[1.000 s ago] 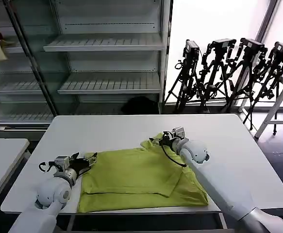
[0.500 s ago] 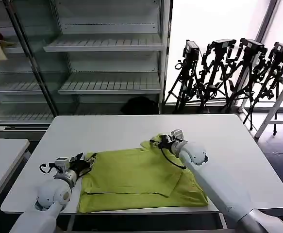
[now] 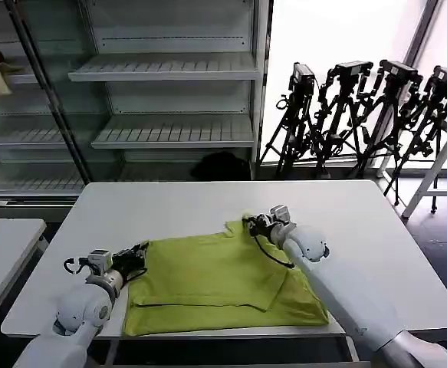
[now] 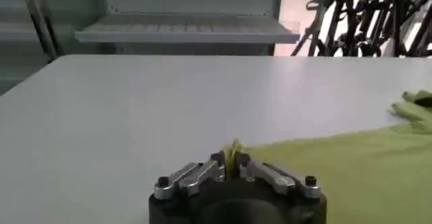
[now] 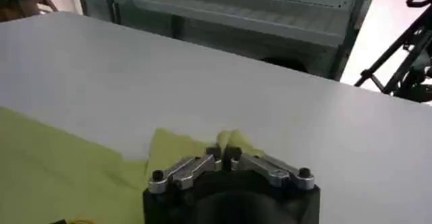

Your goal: Fold and organize the clothes.

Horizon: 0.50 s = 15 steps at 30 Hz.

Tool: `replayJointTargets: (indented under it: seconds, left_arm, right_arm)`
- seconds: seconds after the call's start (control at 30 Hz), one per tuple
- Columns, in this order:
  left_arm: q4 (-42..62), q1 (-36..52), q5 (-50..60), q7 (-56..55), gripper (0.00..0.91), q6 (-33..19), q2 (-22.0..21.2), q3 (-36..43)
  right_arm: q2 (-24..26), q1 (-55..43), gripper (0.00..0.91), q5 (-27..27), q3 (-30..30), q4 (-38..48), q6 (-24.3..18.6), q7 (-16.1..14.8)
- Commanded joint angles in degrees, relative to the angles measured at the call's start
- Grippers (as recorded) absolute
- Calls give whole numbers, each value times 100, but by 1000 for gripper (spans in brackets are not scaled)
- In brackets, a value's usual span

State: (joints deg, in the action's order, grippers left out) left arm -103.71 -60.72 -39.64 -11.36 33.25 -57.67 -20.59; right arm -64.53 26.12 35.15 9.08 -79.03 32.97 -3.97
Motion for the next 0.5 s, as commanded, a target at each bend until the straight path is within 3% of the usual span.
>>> replayJointTargets:
  seconds: [0.03, 0.3, 0.5]
  left_arm:
    - [-116, -6, -84, -13, 0, -16, 54, -26]
    - [-417, -167, -148, -108, 0, -20, 117, -99]
    - [-1046, -667, -138, -81, 0, -25, 252, -283]
  right_arm:
    - [220, 61, 0, 106, -92, -534, -93, 87]
    - [850, 574, 0, 460, -256, -1548, -82, 238]
    - [1408, 1717, 0, 484, -598, -2672, -98, 298]
